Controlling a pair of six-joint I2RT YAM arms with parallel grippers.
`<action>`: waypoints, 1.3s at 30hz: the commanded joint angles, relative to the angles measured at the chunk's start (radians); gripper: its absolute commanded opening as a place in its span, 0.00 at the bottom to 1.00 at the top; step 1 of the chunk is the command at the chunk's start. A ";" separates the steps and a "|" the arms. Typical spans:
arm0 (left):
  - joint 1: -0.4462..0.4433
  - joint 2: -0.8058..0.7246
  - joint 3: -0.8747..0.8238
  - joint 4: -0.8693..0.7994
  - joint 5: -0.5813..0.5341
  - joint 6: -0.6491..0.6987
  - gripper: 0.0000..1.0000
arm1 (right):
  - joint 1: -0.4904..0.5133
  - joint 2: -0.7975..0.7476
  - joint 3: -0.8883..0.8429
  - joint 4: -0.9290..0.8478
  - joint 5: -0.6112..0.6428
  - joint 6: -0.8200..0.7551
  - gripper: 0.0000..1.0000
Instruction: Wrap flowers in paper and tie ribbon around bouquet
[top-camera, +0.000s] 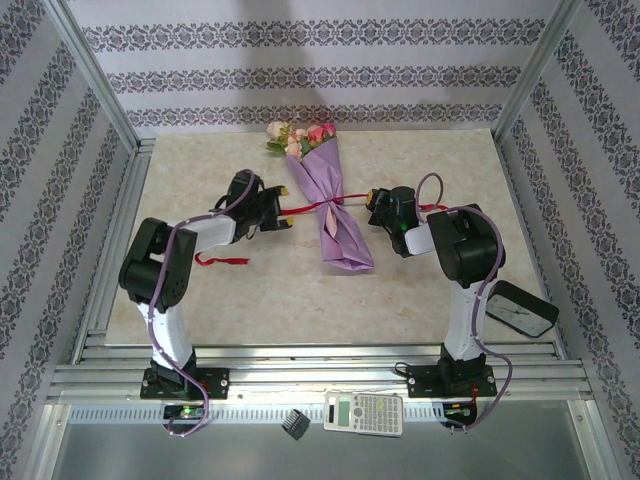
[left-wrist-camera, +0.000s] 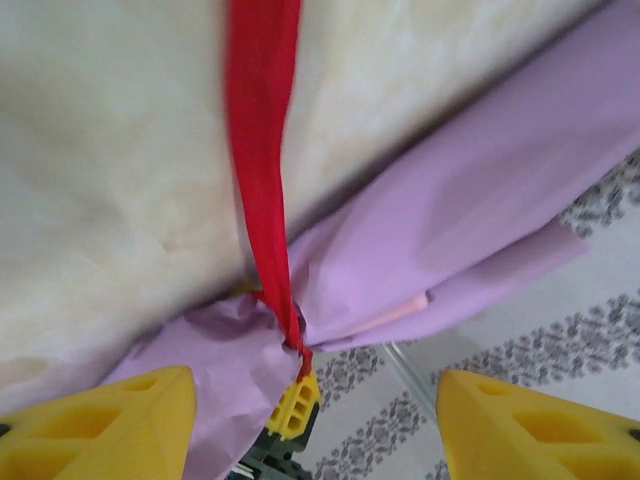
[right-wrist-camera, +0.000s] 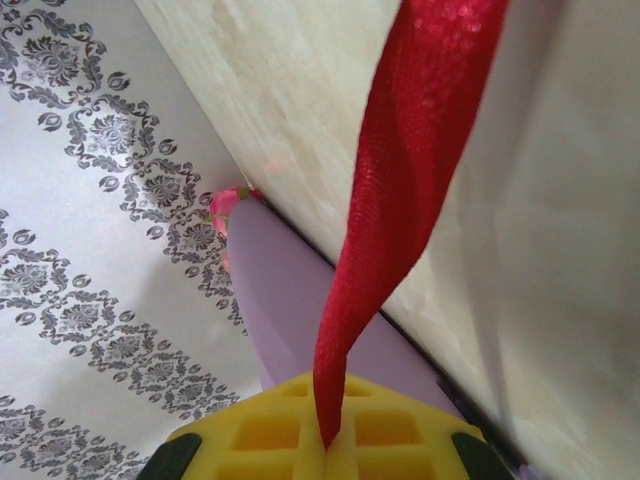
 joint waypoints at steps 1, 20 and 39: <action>-0.045 0.093 0.048 0.024 -0.043 -0.152 0.63 | 0.006 -0.003 -0.034 -0.101 -0.010 0.075 0.00; -0.094 0.261 0.179 0.002 -0.070 -0.224 0.31 | 0.016 -0.011 -0.039 -0.097 -0.010 0.075 0.00; -0.083 0.316 0.322 -0.341 -0.034 -0.174 0.28 | 0.034 -0.023 -0.039 -0.106 0.010 0.072 0.00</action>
